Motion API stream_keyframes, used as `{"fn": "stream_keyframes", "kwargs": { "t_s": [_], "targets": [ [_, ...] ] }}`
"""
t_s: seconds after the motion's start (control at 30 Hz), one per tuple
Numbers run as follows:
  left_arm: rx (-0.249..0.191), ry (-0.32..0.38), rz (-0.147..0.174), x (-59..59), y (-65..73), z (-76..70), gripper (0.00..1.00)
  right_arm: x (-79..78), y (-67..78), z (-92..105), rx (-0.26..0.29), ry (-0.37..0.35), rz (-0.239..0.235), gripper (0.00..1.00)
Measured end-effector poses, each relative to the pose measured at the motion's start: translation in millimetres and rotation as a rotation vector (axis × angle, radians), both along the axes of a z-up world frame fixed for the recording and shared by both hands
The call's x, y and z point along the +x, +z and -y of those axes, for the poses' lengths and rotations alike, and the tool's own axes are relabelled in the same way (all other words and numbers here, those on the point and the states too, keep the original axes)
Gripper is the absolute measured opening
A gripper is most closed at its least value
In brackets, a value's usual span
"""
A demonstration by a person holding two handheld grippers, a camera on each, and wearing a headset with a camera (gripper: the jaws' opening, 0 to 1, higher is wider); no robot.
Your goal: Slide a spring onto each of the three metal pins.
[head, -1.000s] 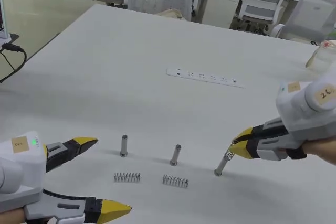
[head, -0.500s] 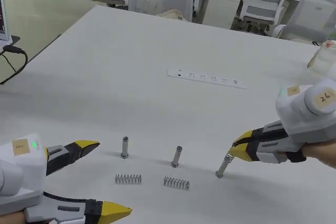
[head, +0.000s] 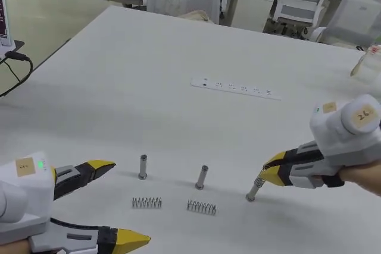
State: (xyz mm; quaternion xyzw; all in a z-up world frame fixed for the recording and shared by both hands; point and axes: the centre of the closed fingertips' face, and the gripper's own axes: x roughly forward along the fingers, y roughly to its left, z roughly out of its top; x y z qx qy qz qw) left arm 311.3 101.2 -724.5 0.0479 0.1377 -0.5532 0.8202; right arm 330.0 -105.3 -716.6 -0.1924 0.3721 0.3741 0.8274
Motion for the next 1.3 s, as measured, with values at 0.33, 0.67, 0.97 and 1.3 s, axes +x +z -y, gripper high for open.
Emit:
{"fn": "stream_keyframes", "kwargs": {
  "t_s": [0.33,0.67,0.97,1.3],
  "targets": [
    [0.001,0.0,-0.002,0.2,-0.8,0.1,0.86,-0.5,-14.2,-0.2,-0.008,0.0,-0.009,0.08],
    [-0.001,0.0,-0.004,0.5,-1.1,-0.1,0.85,-0.5,-25.4,-1.1,-0.011,0.001,-0.02,0.08],
    [-0.002,-0.001,-0.005,1.2,-1.8,0.1,0.85,-1.2,-36.1,-0.9,-0.014,-0.006,-0.031,0.08],
    [-0.004,-0.001,-0.009,1.5,-2.6,-0.5,0.84,-1.6,-42.5,-0.2,-0.02,-0.006,-0.039,0.08]
  ]
}}
